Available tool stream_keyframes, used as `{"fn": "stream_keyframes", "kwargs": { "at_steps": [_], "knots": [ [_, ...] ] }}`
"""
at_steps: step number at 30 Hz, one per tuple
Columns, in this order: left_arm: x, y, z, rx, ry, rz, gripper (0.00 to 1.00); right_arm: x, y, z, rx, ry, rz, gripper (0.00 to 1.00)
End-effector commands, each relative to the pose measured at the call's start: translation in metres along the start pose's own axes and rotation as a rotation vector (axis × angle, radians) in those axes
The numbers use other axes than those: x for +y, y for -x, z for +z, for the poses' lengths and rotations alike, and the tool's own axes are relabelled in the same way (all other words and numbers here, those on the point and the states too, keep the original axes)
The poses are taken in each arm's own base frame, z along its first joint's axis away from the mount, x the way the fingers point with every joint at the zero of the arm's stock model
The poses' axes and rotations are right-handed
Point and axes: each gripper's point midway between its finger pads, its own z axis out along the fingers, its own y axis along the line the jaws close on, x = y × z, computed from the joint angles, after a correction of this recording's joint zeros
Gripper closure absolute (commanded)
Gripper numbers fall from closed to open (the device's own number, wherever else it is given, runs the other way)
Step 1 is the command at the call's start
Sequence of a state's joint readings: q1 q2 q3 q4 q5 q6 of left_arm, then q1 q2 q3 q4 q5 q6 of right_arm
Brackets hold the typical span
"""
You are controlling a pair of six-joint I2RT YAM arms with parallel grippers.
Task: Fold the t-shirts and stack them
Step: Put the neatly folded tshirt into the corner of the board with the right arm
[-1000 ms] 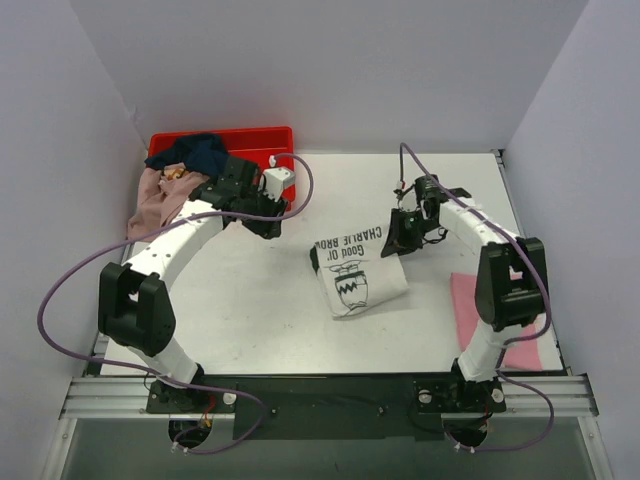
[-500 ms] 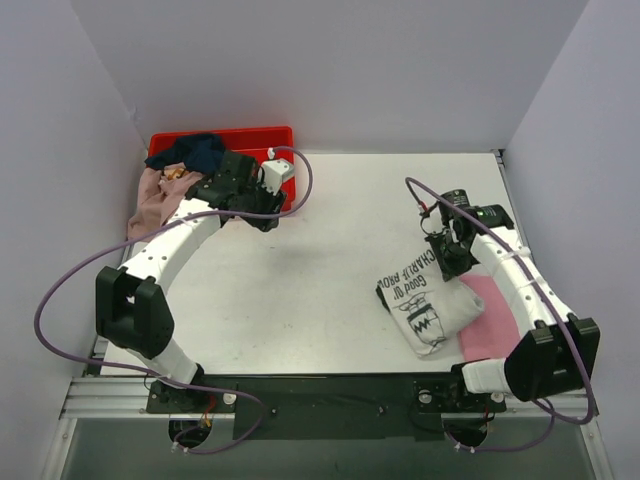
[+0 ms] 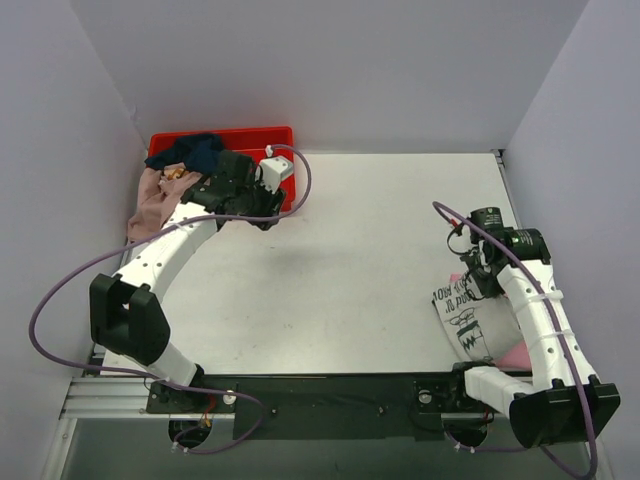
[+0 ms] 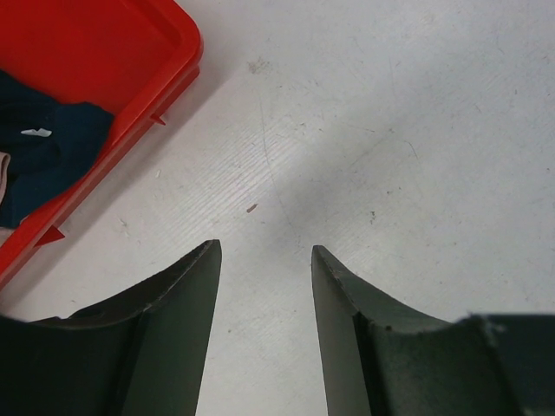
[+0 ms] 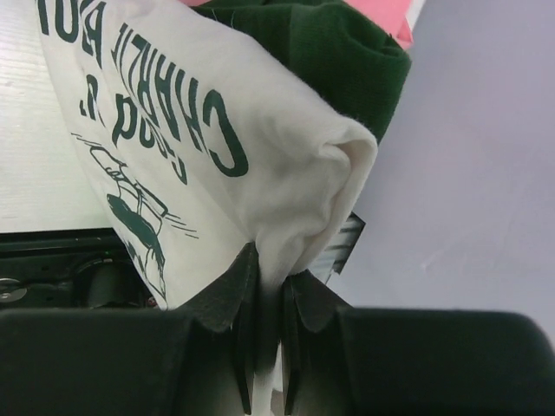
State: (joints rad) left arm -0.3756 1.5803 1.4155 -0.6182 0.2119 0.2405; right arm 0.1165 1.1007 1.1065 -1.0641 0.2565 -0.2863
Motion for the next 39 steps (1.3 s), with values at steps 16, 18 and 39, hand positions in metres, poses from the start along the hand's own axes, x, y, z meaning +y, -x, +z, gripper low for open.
{"fn": "stream_keyframes", "kwargs": {
  "at_steps": [16, 18, 39],
  "knots": [
    [-0.011, 0.020, -0.011, -0.092, 0.014, 0.043, 0.44, -0.077, -0.040, 0.044, 0.250, -0.331, 0.143, 1.00],
    [-0.012, 0.019, -0.011, -0.091, 0.012, 0.043, 0.44, -0.083, -0.043, 0.054, 0.269, -0.359, 0.180, 1.00],
    [-0.010, -0.009, -0.049, -0.020, 0.031, 0.070, 0.43, -0.019, 0.145, -0.008, -0.498, -0.037, 0.271, 0.00]
  ]
}}
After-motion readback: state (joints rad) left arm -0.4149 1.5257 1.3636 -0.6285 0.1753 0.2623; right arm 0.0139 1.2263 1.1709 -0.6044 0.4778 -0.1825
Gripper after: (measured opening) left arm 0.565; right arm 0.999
